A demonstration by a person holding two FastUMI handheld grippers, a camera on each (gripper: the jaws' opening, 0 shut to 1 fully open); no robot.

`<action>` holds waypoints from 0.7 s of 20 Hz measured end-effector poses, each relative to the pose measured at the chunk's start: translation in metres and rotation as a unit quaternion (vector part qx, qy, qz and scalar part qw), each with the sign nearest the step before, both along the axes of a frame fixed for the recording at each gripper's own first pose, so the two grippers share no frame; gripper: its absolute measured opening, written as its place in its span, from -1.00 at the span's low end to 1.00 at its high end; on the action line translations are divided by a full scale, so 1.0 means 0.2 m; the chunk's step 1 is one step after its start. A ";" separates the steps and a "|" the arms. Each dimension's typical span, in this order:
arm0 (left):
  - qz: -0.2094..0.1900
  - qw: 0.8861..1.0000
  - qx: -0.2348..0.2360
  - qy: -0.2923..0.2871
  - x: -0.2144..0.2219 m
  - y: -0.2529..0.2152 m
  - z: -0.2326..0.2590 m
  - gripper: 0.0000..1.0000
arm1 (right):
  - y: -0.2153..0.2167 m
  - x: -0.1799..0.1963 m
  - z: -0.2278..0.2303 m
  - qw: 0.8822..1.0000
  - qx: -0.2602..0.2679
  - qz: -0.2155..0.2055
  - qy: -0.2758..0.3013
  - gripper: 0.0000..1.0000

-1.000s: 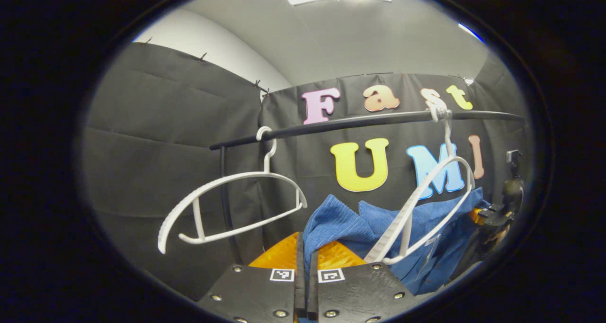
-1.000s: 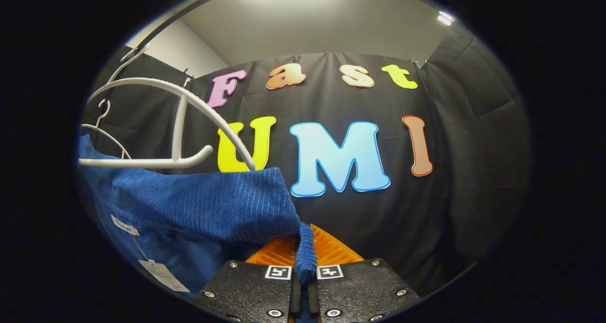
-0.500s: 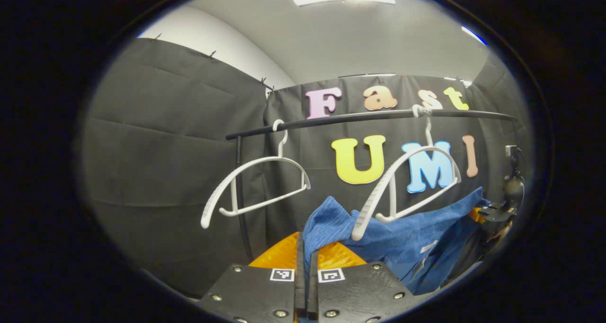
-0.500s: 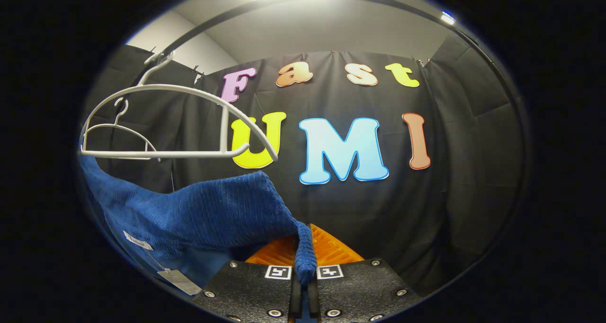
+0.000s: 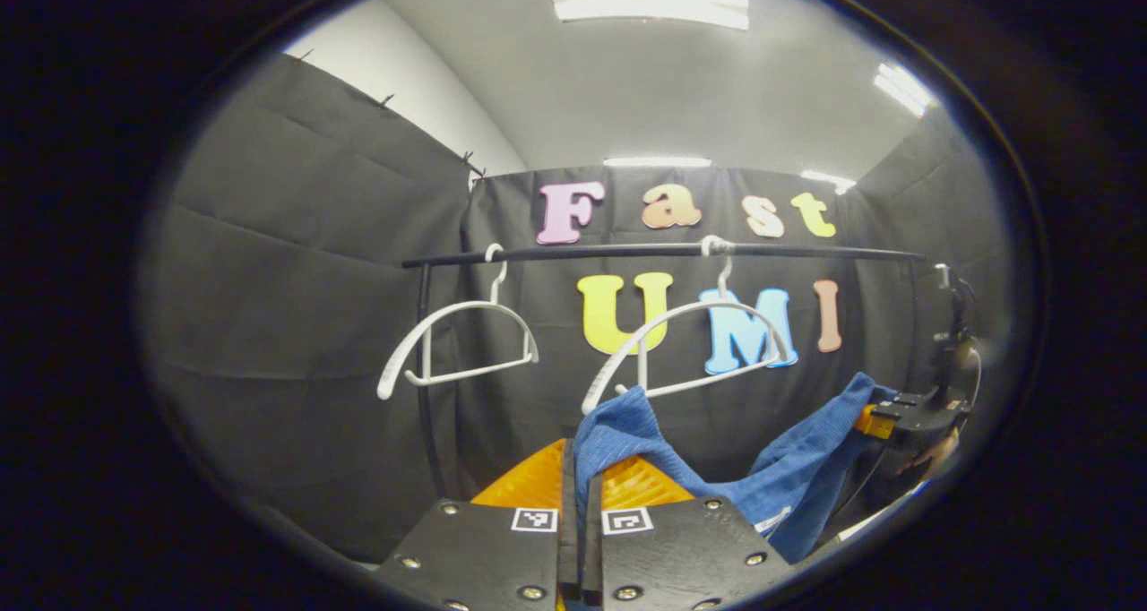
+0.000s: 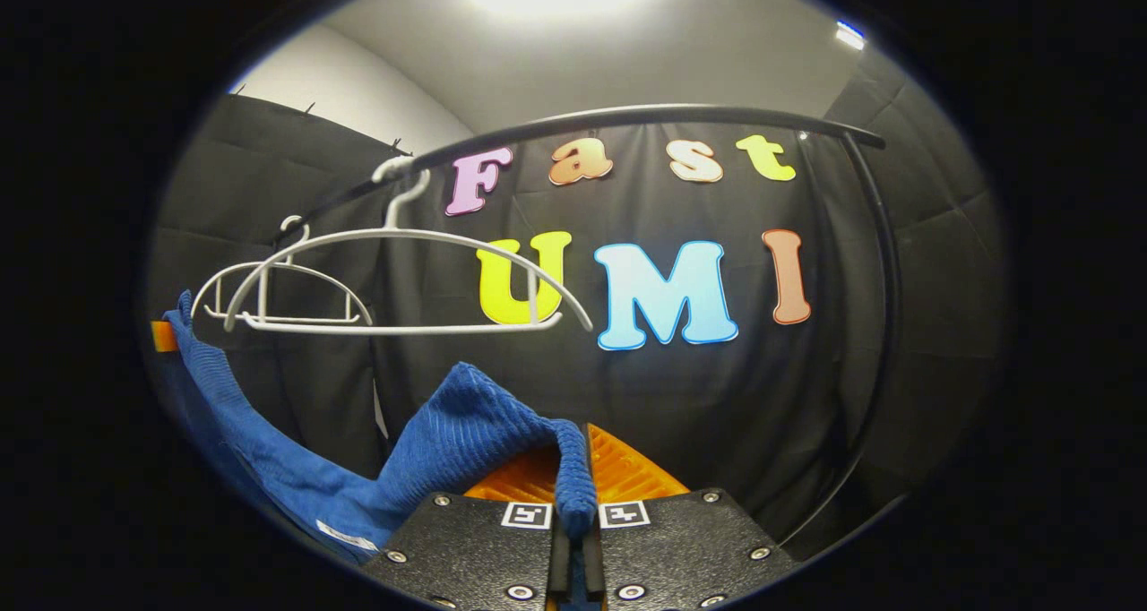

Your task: Grasp the clothes on the hanger with both hands and then place them into the laundry hamper below.

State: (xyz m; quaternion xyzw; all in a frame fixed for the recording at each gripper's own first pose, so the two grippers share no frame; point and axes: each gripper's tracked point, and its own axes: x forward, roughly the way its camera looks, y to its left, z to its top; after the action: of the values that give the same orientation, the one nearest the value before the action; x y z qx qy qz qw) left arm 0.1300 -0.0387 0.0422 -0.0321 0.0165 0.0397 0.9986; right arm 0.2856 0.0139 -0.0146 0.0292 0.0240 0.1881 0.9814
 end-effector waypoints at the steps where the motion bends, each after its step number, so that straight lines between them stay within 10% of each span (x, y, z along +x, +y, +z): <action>1: -0.011 1.000 -0.006 -0.005 -0.03 -0.04 0.01 -0.94 | 0.01 -0.07 0.01 1.000 0.003 0.002 -0.001 -0.91; 14: -0.082 0.993 -0.064 0.046 -0.28 -0.35 -0.47 -0.94 | 0.28 -0.67 -0.31 0.996 -0.014 0.064 0.068 -0.89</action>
State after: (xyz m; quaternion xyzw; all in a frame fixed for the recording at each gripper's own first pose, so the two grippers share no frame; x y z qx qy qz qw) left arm 0.0735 -0.1087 -0.0513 -0.0930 0.0680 -0.0424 0.9924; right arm 0.1511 0.0694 -0.0771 0.0264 0.0948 0.2478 0.9638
